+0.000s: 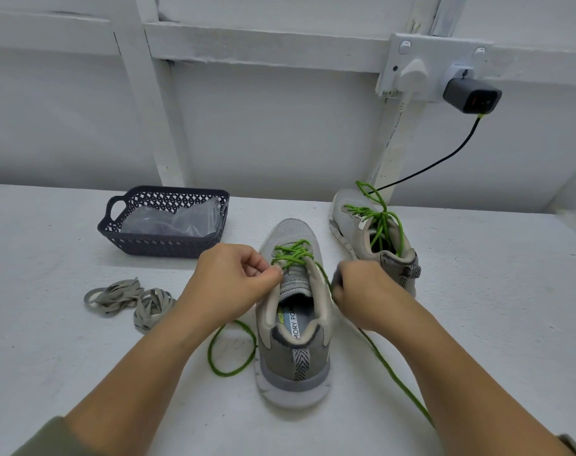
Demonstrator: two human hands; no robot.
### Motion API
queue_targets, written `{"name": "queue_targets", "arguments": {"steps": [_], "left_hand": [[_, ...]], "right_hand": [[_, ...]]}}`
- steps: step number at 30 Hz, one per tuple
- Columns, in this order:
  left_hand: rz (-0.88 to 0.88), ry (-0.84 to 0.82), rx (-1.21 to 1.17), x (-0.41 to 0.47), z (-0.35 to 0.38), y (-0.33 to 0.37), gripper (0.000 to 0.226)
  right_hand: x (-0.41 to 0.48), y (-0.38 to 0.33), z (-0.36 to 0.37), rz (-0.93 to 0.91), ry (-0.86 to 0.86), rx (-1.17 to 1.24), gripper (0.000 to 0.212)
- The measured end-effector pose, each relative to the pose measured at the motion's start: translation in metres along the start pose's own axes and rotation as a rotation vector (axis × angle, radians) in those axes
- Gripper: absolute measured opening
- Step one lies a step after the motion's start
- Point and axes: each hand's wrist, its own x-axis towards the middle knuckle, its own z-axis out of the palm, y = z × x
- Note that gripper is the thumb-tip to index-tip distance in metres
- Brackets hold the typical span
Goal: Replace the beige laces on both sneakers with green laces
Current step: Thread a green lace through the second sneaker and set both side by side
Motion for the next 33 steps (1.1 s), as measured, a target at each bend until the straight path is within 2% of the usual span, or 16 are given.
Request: {"name": "queue_targets", "arguments": {"steps": [2, 4, 6, 10, 13, 15, 18, 21, 24, 28, 30, 33], "left_hand": [[-0.002, -0.004, -0.021, 0.001, 0.001, -0.002, 0.020], [0.000, -0.004, -0.025, 0.002, 0.002, -0.002, 0.021], [0.001, -0.002, -0.025, 0.002, 0.003, -0.003, 0.022], [-0.017, -0.010, -0.072, 0.004, 0.007, -0.009, 0.023], [-0.040, -0.145, -0.148, 0.006, 0.006, -0.017, 0.012], [0.036, -0.277, -0.079, 0.006, 0.003, -0.025, 0.014], [0.135, -0.319, 0.028, 0.008, -0.002, -0.031, 0.015], [0.181, -0.218, 0.139, 0.017, -0.002, -0.032, 0.019], [0.067, -0.009, 0.120, 0.020, 0.003, -0.030, 0.022], [-0.115, -0.127, -0.133, 0.013, 0.013, -0.028, 0.026], [-0.053, -0.077, -0.139, 0.011, 0.009, -0.022, 0.021], [0.187, 0.008, -0.032, 0.015, 0.001, -0.009, 0.005]], "right_hand": [[-0.002, -0.005, -0.007, -0.109, 0.176, 0.150, 0.032], [0.001, -0.007, -0.010, -0.199, 0.235, 0.136, 0.027], [0.004, -0.004, -0.003, -0.136, 0.203, 0.067, 0.018], [0.002, 0.002, 0.008, 0.030, 0.074, -0.030, 0.014], [-0.004, -0.002, -0.001, -0.041, 0.134, 0.075, 0.011], [-0.007, -0.001, -0.009, -0.092, 0.149, 0.123, 0.016], [-0.009, 0.002, -0.016, -0.120, 0.126, 0.211, 0.018], [-0.009, 0.003, -0.015, -0.120, 0.114, 0.283, 0.020], [-0.009, 0.007, -0.014, -0.103, 0.114, 0.298, 0.019], [-0.007, 0.012, -0.017, -0.085, 0.149, 0.392, 0.026], [-0.006, 0.010, -0.019, -0.107, 0.183, 0.592, 0.035], [-0.005, 0.001, -0.022, -0.182, 0.252, 0.817, 0.036]]}}
